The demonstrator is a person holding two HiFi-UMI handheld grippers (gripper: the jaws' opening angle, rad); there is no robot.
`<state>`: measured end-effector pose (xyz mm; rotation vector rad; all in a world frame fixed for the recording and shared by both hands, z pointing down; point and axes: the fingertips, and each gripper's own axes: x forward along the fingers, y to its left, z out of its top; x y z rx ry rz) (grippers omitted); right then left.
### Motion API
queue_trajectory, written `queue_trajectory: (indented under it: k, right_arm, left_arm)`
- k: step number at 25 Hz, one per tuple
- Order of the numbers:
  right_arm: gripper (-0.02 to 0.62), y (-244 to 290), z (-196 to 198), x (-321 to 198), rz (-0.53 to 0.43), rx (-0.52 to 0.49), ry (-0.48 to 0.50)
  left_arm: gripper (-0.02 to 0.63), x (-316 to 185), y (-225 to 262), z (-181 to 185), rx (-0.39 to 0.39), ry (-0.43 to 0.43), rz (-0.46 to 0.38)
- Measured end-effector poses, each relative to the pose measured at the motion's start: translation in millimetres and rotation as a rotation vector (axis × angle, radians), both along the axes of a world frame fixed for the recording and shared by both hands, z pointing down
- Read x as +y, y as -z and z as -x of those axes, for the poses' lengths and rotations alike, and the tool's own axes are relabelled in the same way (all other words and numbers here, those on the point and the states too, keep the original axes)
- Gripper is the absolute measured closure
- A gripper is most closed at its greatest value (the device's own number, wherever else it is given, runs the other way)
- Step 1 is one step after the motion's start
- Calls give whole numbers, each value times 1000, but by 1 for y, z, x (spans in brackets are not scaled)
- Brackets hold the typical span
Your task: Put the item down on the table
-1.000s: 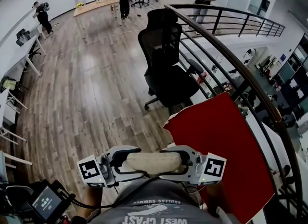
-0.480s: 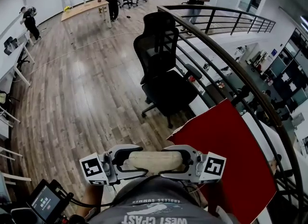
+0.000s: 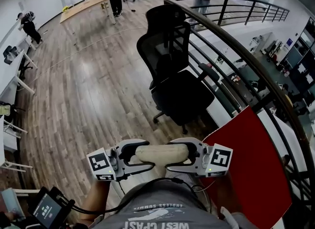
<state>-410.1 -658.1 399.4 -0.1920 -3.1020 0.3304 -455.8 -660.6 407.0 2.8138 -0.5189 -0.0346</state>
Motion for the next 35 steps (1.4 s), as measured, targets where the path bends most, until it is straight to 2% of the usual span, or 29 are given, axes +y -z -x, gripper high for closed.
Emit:
queue_trajectory:
  k: [4, 8, 14, 18, 22, 26, 29, 32, 35]
  right_arm:
    - [325, -28, 0, -96, 47, 35, -50]
    - [324, -65, 5, -206, 133, 52, -102]
    - [325, -121, 2, -325, 383, 24, -174]
    - [325, -190, 5, -411, 567, -23, -217]
    - [325, -255, 2, -482, 735, -92, -291]
    - [325, -301, -11, -535, 853, -165, -411]
    - [325, -364, -26, -586, 948, -182, -524]
    - [325, -444, -42, -636, 1094, -189, -672]
    - [325, -505, -50, -669, 1212, -208, -782]
  left_arm:
    - [285, -96, -28, 0, 23, -28, 64]
    - [284, -207, -65, 5, 65, -49, 129]
    - [282, -326, -121, 5, 186, -59, 299]
    - [281, -412, -189, 12, 260, -20, 409]
    - [278, -484, -256, 18, 366, 91, 531]
    - [275, -538, -305, 36, 522, 305, 652]
    - [275, -577, -356, 46, 573, 442, 738]
    - [276, -602, -394, 45, 581, 472, 770]
    - [276, -605, -409, 41, 603, 492, 805]
